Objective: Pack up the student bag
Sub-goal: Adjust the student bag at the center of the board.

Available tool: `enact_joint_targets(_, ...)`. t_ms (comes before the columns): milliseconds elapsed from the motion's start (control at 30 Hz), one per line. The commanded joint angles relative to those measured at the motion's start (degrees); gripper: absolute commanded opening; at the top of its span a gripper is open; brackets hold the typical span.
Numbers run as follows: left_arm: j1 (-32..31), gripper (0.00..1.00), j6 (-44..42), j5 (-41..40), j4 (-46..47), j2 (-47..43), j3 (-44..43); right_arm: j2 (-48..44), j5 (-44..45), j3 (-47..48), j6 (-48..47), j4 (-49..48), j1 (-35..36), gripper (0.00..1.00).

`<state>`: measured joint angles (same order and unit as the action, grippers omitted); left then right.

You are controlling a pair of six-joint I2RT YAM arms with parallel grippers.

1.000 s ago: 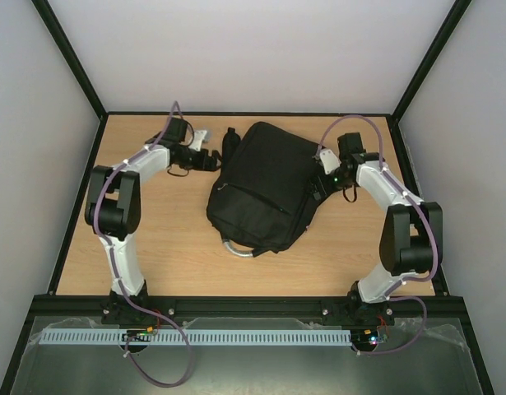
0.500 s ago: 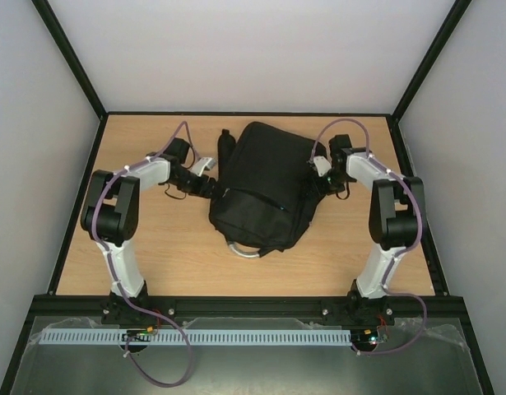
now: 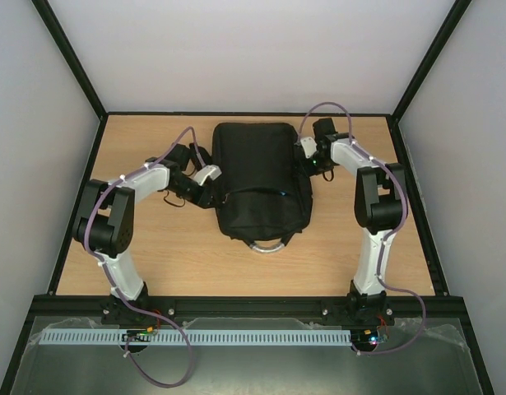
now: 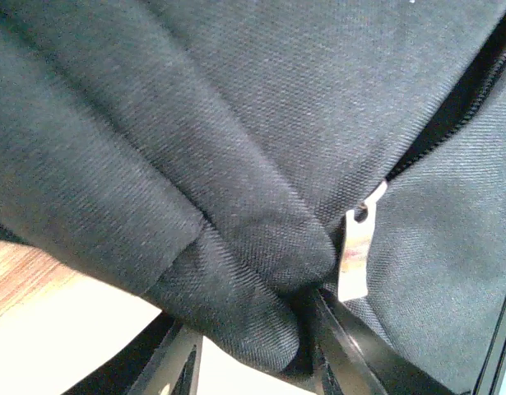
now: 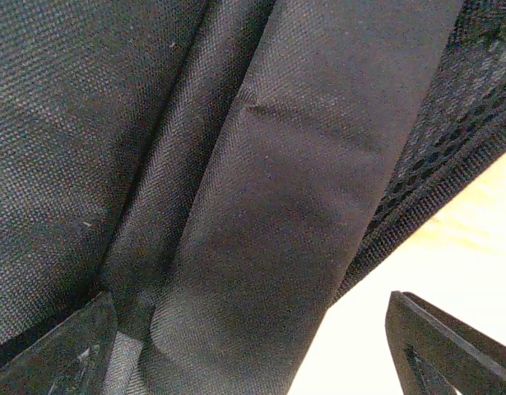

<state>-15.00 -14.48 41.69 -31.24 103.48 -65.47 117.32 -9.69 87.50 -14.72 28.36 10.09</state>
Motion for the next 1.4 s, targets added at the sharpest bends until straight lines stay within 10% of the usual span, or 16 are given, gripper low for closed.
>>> enact_joint_targets(0,-0.4,0.36,-4.3,3.9,-2.7,-1.8,0.1,4.7,1.9,4.2,0.9,-2.1,3.3,0.89)
enact_joint_targets(467,0.4,0.14,-6.5,9.1,-2.6,-1.1,0.0,0.0,4.4,9.8,-1.1,0.8,4.8,0.90)
enact_joint_targets(767,9.3,0.51,-6.5,21.3,-8.7,4.2,-3.0,-4.3,0.2,11.9,-2.8,4.7,4.9,0.89)
enact_joint_targets(1100,7.9,0.58,-6.8,24.0,-10.1,9.1,-5.1,-10.6,-4.1,8.9,-8.7,6.1,10.8,0.70)
enact_joint_targets(1367,5.5,0.45,-7.8,25.9,-11.0,13.1,-8.7,-18.5,-7.7,-0.9,-16.4,3.9,22.7,0.54)
